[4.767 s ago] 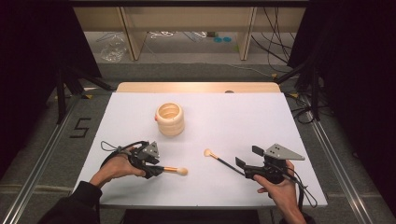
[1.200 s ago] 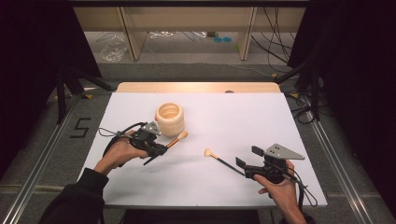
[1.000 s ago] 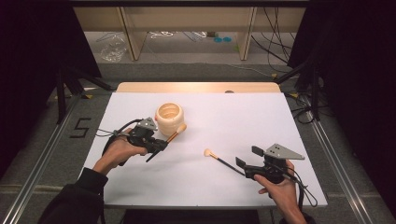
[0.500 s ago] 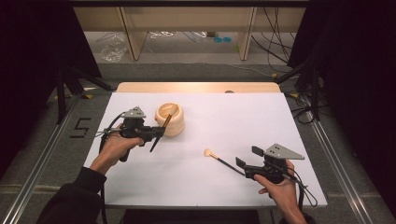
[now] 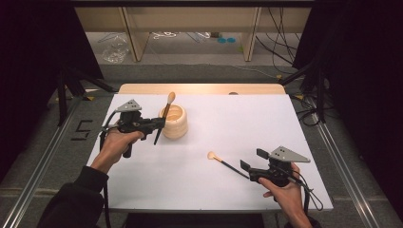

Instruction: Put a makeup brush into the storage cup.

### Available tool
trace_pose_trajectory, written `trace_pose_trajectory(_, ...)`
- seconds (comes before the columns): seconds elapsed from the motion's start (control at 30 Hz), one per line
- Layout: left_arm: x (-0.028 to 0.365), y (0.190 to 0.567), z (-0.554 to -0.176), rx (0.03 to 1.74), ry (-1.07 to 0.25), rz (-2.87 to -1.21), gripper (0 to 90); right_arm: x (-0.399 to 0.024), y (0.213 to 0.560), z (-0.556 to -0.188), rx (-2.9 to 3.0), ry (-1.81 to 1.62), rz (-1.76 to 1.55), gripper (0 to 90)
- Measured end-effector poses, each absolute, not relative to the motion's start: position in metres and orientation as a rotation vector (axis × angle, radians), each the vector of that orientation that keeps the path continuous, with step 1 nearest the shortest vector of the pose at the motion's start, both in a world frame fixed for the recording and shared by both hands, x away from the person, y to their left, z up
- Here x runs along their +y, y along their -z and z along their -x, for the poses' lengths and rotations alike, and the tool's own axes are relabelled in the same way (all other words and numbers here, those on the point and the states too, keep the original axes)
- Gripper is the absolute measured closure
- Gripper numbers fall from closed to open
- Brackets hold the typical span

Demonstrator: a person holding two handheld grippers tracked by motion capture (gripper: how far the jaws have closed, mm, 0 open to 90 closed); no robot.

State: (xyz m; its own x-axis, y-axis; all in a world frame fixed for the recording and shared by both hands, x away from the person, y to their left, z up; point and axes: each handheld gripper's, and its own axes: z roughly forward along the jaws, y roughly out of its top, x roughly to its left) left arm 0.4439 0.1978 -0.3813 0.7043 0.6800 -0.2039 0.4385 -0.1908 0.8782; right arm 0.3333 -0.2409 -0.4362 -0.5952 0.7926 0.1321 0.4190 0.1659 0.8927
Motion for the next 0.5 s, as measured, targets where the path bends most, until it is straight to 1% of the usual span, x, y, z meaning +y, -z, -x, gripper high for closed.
trace_pose_trajectory(0.1, 0.199, 0.381, -0.448, 0.903, -0.291, -1.792, 78.7, -0.241, 0.436, -0.333, 2.09, -1.401, -1.166, 22.2)
trace_pose_trajectory(0.3, 0.199, 0.377, -0.453, 0.897, -0.328, -1.751, 78.7, -0.24, 0.437, -0.334, 2.076, -1.435, -1.157, 22.2)
trace_pose_trajectory(0.5, 0.197, 0.373, -0.46, 0.914, -0.336, -1.717, 78.7, -0.24, 0.437, -0.334, 2.075, -1.436, -1.157, 22.2)
